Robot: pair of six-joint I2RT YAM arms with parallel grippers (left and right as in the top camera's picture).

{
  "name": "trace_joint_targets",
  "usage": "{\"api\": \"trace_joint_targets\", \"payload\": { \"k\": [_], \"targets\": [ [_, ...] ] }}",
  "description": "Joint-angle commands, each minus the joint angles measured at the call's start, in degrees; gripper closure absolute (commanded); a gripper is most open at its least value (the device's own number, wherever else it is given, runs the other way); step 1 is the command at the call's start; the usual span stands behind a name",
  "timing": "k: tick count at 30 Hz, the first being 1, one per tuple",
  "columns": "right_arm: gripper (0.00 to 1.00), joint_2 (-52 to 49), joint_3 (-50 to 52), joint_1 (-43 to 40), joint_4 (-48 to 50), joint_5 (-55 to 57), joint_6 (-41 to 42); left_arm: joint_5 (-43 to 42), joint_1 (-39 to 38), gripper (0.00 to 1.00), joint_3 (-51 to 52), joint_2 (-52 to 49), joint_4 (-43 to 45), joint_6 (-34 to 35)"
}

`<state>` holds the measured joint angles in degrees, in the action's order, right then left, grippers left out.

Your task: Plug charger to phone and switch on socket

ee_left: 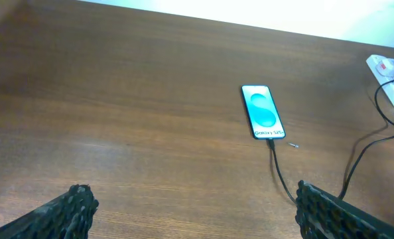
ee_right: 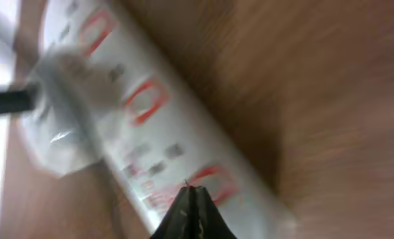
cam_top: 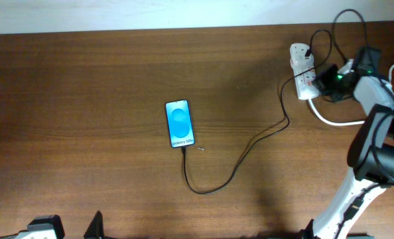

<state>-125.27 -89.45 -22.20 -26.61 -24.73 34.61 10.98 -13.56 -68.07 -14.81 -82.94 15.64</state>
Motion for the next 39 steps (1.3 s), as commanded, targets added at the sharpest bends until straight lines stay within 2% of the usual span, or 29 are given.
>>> {"api": "trace_joint_targets", "payload": {
  "k": [1, 12, 20, 39],
  "targets": [
    [0.96, 1.46, 1.14, -0.11, 0.42, 2.78, -1.60, 0.63, -0.28, 0.01, 0.33, 0.39, 0.33, 0.59],
    [0.96, 1.29, 1.14, 1.51, 6.54, 1.09, 9.27, 0.63, -0.28, 0.01, 0.33, 0.39, 0.35, 0.59],
    [0.96, -1.66, 1.14, 1.57, 11.76, 0.92, 12.92, 0.63, -0.28, 0.01, 0.33, 0.39, 0.35, 0.59],
    [0.96, -5.31, 1.14, 4.61, 18.36, 0.00, 15.50, 0.66, -0.28, 0.01, 0.33, 0.39, 0.35, 0.59]
  ]
}}
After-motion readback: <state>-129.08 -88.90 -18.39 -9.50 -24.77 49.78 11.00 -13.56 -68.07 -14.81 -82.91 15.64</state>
